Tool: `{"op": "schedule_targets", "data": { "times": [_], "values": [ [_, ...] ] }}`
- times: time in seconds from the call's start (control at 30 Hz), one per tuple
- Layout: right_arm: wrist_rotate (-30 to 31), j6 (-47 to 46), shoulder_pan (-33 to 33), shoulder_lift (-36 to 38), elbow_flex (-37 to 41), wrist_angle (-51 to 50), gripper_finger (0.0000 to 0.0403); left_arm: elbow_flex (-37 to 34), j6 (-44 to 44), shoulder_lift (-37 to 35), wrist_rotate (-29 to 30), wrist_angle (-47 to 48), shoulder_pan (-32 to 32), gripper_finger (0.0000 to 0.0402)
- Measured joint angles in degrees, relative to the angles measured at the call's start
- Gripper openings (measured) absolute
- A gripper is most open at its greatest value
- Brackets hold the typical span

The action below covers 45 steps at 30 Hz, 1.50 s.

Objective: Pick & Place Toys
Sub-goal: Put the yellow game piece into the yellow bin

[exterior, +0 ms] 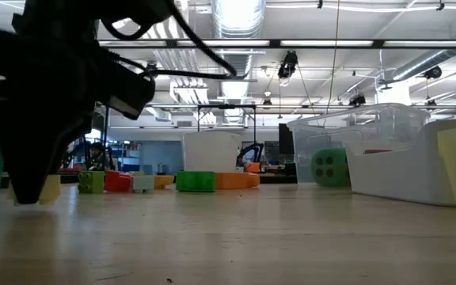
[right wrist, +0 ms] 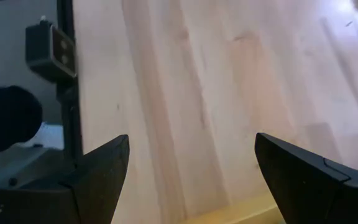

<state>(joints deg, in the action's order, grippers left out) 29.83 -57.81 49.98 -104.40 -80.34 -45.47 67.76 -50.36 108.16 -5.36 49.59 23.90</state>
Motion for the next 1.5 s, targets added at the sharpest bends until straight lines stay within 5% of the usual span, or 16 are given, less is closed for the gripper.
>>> {"op": "schedule_targets", "data": {
  "times": [0.3, 0.4, 0.53, 0.7, 0.9, 1.03, 1.5],
  "values": [
    [5.2, 3.5, 0.0, 0.0, 0.2, 0.2, 0.0341, 8.3, 3.4, -1.0, 0.9, -2.4, 0.1, 0.0130],
    [11.4, 9.7, 0.3, 0.0, 0.2, 2.7, 0.0341, 10.6, 5.4, -2.3, 2.7, -8.9, 0.2, 0.0130],
    [24.4, 20.1, 1.7, 0.0, 0.2, 8.2, 0.0341, 11.4, 7.3, -4.6, 6.9, -21.0, 0.6, 0.0130],
    [33.7, 34.0, 3.4, -0.4, 0.3, 17.1, 0.0341, 10.4, 13.0, -6.2, 9.9, -38.7, 1.2, 0.0130],
    [46.4, 62.6, 3.6, -2.8, -0.1, 34.2, 0.0341, 9.6, 17.2, -6.2, 7.9, -55.6, 0.9, 0.0130],
    [52.8, 75.4, 3.2, -2.8, -0.2, 46.1, 0.0341, 9.6, 17.7, -6.8, 4.0, -58.6, 0.7, 0.0130],
    [48.4, 86.4, 1.2, -2.8, -1.0, 52.8, 0.0341, 9.6, 22.1, -7.0, 1.8, -64.7, 0.5, 0.0130]
  ]
}}
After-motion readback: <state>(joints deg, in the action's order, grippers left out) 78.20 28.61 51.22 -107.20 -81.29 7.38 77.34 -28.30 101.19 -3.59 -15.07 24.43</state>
